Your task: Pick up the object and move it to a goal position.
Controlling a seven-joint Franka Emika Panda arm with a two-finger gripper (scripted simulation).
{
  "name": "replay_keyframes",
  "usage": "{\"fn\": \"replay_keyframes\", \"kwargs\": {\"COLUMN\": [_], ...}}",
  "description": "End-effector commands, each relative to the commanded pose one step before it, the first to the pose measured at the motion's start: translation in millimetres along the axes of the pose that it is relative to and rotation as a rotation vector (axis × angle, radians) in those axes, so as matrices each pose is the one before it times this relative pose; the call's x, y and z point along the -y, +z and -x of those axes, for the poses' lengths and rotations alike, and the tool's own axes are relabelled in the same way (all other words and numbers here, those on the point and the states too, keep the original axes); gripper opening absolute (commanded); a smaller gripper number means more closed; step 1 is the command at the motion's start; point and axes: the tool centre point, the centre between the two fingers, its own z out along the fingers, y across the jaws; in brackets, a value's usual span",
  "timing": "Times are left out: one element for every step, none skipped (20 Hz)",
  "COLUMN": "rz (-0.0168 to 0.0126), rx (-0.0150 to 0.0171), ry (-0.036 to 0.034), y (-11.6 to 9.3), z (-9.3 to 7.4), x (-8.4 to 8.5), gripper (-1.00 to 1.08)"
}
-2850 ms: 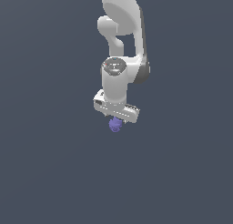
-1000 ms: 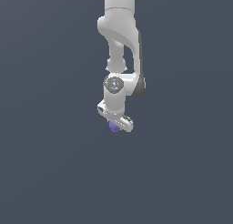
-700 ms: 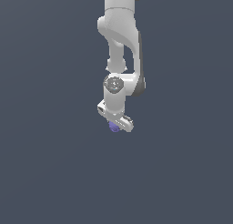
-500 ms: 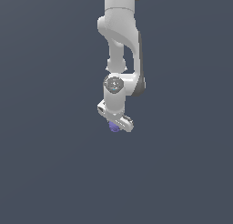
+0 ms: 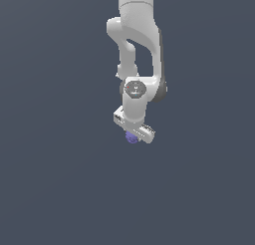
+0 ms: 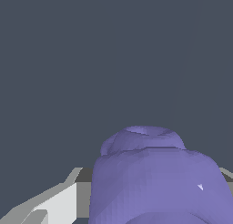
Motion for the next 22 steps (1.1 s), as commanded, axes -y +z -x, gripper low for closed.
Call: {"fn": "replay_keyframes", "kwargs": {"rz": [-0.00074, 0.00069, 0.00000, 0.00000, 0.00000, 0.00000, 0.00069, 0.00000, 0.00000, 0.00000, 0.00000, 0.00000, 0.00000, 0.00000, 0.00004, 0.00000, 0.00000, 0.00000, 0.00000, 0.00000, -0.00036, 0.00000], "rx": [-0.00045, 0.00003, 0.00000, 0.00000, 0.00000, 0.00000, -0.00002, 0.00000, 0.00000, 0.00000, 0.00000, 0.00000, 0.00000, 0.00000, 0.00067, 0.00000, 0.00000, 0.00000, 0.00000, 0.00000, 0.00052, 0.00000], "ry": [-0.00140, 0.00006, 0.00000, 0.00000, 0.00000, 0.00000, 0.00005, 0.00000, 0.00000, 0.00000, 0.00000, 0.00000, 0.00000, 0.00000, -0.00016, 0.00000, 0.00000, 0.00000, 0.00000, 0.00000, -0.00027, 0.00000], "y": [-9.84, -4.36, -5.03, -5.33, -5.54, -5.62, -5.06, -5.03, -4.69, -4.36, -4.01, -3.65, -3.28, -2.90, -2.22, -2.10, -1.69, -1.27, -0.86, -0.48, -0.19, -0.05], "z": [10.48, 4.85, 5.25, 5.54, 5.72, 5.77, 5.44, 5.08, 4.70, 4.31, 3.94, 3.57, 3.19, 2.79, 2.38, 1.96, 1.52, 1.08, 0.65, 0.29, 0.13, 0.00], "x": [16.53, 7.76, 8.41, 8.93, 9.28, 9.42, 9.04, 8.50, 8.00, 7.48, 6.93, 6.34, 5.72, 5.08, 4.50, 3.78, 3.12, 2.45, 1.77, 1.11, 0.62, 0.16], "gripper": [-1.00, -1.00, -1.00, -1.00, -1.00, -1.00, -1.00, -1.00, -1.00, -1.00, -1.00, -1.00, -1.00, -1.00, -1.00, -1.00, -1.00, -1.00, -1.00, -1.00, -1.00, -1.00]}}
